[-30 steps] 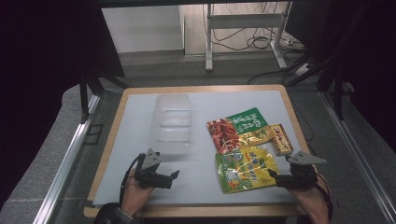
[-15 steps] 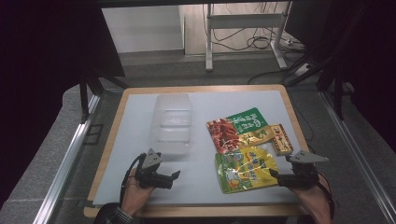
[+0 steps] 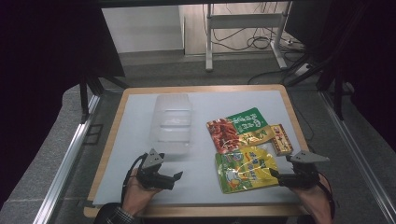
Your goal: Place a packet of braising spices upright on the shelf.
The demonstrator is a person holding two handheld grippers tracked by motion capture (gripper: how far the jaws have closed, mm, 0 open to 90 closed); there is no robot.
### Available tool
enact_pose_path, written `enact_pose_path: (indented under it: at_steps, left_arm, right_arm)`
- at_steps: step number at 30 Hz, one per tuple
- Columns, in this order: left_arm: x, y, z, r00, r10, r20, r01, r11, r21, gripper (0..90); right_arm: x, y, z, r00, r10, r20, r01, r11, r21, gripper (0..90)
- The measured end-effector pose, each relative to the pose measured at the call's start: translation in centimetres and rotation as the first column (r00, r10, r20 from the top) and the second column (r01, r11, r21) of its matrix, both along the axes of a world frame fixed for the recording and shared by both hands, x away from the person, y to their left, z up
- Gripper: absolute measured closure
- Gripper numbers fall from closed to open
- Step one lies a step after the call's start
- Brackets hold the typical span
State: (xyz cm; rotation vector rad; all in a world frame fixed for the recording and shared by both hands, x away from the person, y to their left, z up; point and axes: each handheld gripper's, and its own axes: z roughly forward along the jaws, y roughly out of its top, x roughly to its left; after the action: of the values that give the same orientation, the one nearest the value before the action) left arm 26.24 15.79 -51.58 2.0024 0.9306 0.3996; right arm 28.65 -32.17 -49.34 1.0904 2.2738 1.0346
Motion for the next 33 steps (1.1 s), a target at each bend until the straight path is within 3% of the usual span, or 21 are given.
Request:
enact_pose_path:
  at_steps: [13,18,26,33]
  left_arm:
    - [-0.2,-1.3,0.3,0.9986,-0.053,-0.006,0.053,0.9982,0.03,14.8]
    - [-0.2,-1.9,0.5,0.9949,-0.101,-0.002,0.101,0.9948,0.011,17.8]
    - [-0.2,-3.2,0.6,0.9862,-0.166,-0.001,0.166,0.9862,-0.002,33.3]
    - [0.1,-3.8,0.7,0.9853,-0.171,0.003,0.171,0.9844,-0.043,45.5]
  right_arm:
    - [0.0,-0.2,0.1,1.0,-0.007,0.004,0.007,1.0,-0.005,15.8]
    - [0.0,-0.2,0.1,1.0,-0.007,0.005,0.007,1.0,-0.007,15.8]
    - [0.0,-0.1,0.1,1.0,-0.004,0.002,0.004,1.0,-0.006,15.8]
    - [-0.1,0.1,0.1,1.0,0.004,0.001,-0.004,1.0,-0.007,15.8]
